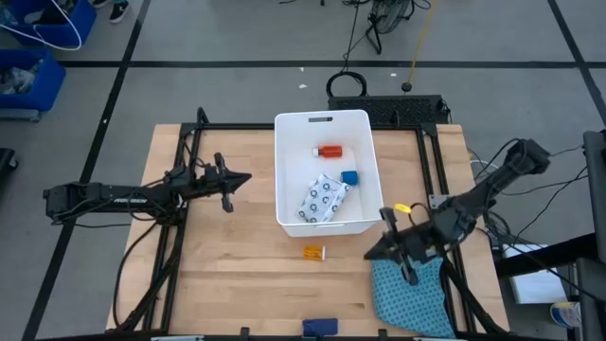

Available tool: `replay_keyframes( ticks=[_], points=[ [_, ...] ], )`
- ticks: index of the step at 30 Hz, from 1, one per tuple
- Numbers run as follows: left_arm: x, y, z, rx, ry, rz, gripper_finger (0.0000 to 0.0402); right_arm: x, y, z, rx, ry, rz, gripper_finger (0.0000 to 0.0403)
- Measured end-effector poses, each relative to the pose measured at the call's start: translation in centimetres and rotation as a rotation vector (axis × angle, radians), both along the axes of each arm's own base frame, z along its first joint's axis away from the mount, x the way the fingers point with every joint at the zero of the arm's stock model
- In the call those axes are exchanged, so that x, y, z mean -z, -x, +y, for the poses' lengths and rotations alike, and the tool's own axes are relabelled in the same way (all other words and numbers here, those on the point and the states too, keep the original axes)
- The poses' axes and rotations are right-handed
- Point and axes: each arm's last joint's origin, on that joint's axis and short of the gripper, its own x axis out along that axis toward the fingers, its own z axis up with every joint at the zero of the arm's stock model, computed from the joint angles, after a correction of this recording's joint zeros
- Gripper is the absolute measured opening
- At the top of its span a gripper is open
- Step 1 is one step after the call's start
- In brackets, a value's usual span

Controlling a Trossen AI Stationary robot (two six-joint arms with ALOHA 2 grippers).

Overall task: Pick & place medical supplies in basket/bin
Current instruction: Put the rolled dark blue bandage into the white container

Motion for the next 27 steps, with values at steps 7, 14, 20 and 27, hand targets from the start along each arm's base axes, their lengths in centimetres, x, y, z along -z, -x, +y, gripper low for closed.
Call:
replay_keyframes(
  ticks=[7,14,20,27],
  points=[
    [0.1,0.0,0.1,-0.027,0.026,0.002,0.0008,0.4,-0.9,4.3,0.056,0.009,0.030,0.0008],
    [0.2,0.0,0.1,-0.044,0.058,0.010,0.0008,2.2,-2.9,8.8,0.224,0.080,0.067,0.0008],
    [0.2,0.1,0.3,-0.100,0.078,0.001,0.0008,3.9,-4.3,11.0,0.241,-0.074,0.192,0.0009],
    [0.2,0.2,0.6,-0.226,0.166,-0.035,0.0008,5.6,-5.4,11.6,0.217,-0.244,0.435,0.0040]
  ],
)
